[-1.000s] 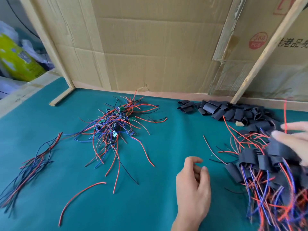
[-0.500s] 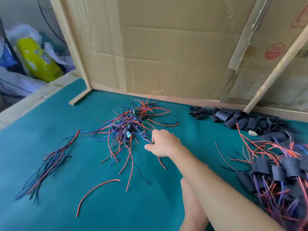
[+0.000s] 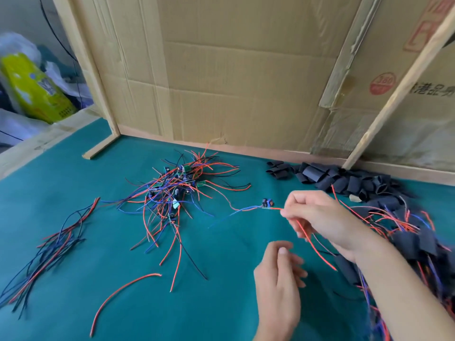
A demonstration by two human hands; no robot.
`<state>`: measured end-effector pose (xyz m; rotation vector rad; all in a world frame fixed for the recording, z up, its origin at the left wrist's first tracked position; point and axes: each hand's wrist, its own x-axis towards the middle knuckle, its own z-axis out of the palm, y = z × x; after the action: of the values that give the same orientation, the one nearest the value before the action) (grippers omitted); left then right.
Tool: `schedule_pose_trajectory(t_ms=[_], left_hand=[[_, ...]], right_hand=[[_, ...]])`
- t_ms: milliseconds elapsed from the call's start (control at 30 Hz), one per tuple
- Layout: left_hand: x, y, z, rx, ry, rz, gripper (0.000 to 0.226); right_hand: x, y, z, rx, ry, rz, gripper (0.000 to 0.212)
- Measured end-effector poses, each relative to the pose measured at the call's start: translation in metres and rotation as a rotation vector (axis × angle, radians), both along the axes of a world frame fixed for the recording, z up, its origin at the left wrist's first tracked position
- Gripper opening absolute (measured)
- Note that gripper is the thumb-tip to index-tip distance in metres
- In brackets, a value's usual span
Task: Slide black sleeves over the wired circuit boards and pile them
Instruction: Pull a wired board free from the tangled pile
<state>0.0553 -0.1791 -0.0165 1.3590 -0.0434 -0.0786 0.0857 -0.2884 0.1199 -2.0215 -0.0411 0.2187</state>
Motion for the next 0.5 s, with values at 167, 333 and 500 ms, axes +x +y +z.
schedule_pose_trajectory(t_ms=[167,333,500], left_hand=[[-0.022,-0.014,0.012,-0.14,-0.034,0.096,0.036],[-0.024,-0.007,0.014,0.008,-0.063,0.065,0.025],[-0.02,-0.008,0.017,-0.036,-0.004,0.101,0.026]], right_hand=[[-0.06,-0.022,-0.022,-0.244,0.141,0.185,0.016],[-0.056,-0.032,-0.022,-0.377,0.298,0.423,0.014],[-0.001,-0.042,-0.01,-0.329,0.25,0.314,0.02]])
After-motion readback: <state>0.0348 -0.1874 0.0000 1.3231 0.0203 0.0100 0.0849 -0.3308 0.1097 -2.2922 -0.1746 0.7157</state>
